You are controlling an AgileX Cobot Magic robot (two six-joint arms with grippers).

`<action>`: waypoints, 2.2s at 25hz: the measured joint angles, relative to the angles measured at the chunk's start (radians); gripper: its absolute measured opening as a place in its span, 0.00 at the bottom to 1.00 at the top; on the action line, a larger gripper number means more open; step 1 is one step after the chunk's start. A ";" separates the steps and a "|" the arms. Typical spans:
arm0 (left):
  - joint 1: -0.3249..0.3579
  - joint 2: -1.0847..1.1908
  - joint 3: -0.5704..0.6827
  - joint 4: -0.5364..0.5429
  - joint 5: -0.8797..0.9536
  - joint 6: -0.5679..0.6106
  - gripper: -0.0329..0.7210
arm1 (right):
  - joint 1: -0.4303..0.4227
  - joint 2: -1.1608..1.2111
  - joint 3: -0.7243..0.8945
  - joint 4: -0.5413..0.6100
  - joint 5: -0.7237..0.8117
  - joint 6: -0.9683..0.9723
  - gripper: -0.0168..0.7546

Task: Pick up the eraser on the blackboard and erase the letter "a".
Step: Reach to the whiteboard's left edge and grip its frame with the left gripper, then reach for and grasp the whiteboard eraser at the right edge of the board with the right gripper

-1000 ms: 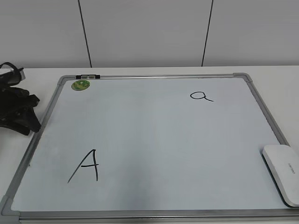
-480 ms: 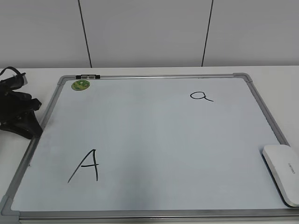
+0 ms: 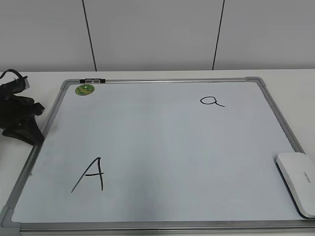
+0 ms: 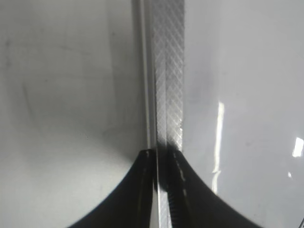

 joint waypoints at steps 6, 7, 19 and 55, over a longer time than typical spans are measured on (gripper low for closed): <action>0.000 0.000 0.000 0.002 0.000 0.000 0.12 | 0.000 0.254 -0.134 0.002 -0.042 -0.012 0.78; 0.000 0.000 0.000 0.002 0.000 0.000 0.12 | 0.000 0.294 -0.146 0.002 -0.059 -0.017 0.78; 0.000 0.000 0.000 0.004 0.001 0.000 0.12 | 0.012 0.832 -0.184 0.029 -0.116 -0.034 0.78; 0.000 0.000 0.000 0.007 0.004 0.000 0.12 | 0.076 1.562 -0.256 -0.020 -0.447 0.078 0.78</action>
